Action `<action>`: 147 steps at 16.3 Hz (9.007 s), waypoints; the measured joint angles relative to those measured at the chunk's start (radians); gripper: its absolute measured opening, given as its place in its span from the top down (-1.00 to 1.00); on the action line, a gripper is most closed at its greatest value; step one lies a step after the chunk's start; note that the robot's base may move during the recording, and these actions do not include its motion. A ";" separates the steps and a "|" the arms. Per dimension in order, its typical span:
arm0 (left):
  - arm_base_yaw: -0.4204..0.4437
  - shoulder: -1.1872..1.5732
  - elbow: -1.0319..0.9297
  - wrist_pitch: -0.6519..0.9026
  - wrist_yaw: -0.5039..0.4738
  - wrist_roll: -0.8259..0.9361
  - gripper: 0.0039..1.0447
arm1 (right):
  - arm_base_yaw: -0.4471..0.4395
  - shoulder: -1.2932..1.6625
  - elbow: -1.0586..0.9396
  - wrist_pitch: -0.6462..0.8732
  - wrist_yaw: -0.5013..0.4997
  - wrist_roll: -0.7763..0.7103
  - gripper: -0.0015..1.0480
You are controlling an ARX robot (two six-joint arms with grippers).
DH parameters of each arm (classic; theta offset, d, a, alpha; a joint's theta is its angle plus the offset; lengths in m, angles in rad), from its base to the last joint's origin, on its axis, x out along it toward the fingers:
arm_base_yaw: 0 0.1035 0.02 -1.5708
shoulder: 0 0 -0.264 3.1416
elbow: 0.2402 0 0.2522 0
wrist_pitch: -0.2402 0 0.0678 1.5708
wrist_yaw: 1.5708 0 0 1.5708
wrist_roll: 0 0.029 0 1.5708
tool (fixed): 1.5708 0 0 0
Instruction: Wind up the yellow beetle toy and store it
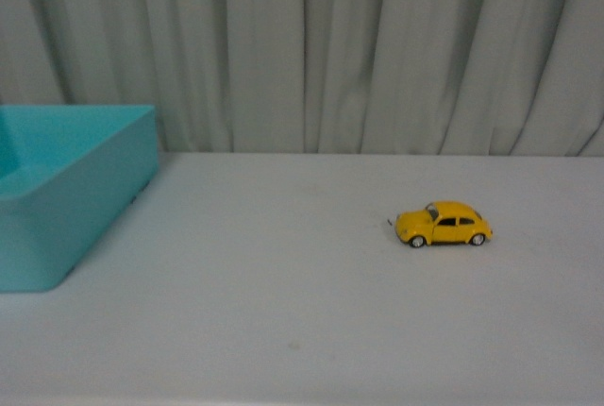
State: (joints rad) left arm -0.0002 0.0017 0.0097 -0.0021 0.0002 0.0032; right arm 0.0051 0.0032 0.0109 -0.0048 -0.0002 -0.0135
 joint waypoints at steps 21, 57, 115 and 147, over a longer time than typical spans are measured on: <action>0.000 0.000 0.000 -0.001 -0.001 0.000 -0.88 | 0.000 0.000 0.000 0.001 0.000 0.003 -0.87; 0.000 0.000 0.000 -0.002 -0.002 0.000 -0.88 | -0.557 0.574 0.086 0.457 -0.219 -0.026 -0.87; 0.000 0.000 0.000 -0.001 -0.001 0.000 -0.88 | -0.068 2.219 1.214 -0.486 -0.649 -1.541 0.19; 0.000 0.000 0.000 -0.001 0.000 0.000 -0.88 | -0.576 2.084 0.856 -0.534 -0.591 -1.791 -0.87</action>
State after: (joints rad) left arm -0.0002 0.0021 0.0097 -0.0032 -0.0002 0.0029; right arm -0.5705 2.0872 0.8669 -0.5385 -0.5911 -1.8050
